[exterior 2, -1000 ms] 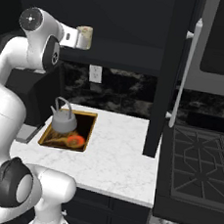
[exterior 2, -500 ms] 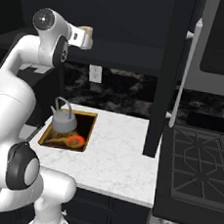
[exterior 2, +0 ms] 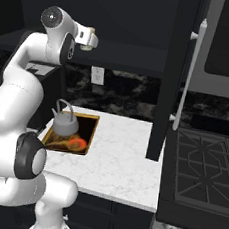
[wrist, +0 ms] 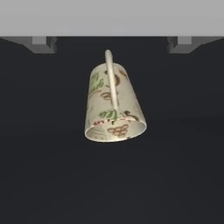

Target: Pick the kettle from the counter and place it on the tray. Then pick the mug from the cabinet and place it on the tray. Then close the cabinet doors.

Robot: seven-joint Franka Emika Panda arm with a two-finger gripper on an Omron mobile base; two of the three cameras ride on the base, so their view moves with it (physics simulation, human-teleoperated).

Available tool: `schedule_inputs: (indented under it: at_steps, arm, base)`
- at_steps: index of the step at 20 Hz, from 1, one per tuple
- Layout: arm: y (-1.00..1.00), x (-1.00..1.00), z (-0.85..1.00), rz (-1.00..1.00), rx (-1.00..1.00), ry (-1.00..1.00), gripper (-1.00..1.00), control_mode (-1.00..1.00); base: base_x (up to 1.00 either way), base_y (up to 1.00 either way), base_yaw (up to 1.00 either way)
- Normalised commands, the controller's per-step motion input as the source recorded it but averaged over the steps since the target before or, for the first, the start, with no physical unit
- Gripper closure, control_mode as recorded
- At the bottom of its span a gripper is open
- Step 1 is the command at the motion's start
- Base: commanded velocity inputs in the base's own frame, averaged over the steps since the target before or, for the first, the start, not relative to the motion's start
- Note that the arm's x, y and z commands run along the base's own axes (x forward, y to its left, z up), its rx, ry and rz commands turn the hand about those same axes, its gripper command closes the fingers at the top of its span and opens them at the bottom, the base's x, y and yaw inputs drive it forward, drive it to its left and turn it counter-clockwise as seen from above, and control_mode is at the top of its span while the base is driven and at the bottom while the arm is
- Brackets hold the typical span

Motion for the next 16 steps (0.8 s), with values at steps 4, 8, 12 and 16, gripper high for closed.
schedule_inputs:
  at_steps: [4,8,12,16]
  arm:
    - [0.00,0.23,-0.05,0.00,0.00,0.00,-1.00,-1.00]
    - [0.00,0.01,0.00,0.00,0.00,0.00,-1.00,-1.00]
    - [0.00,0.10,-0.04,0.00,0.00,0.00,-1.00,-1.00]
    - [0.00,0.18,-0.08,0.00,0.00,0.00,-1.00,-1.00]
  base:
    - [0.00,0.00,0.00]
    - [0.00,0.00,0.00]
    - [0.00,0.00,0.00]
    - [0.00,0.00,0.00]
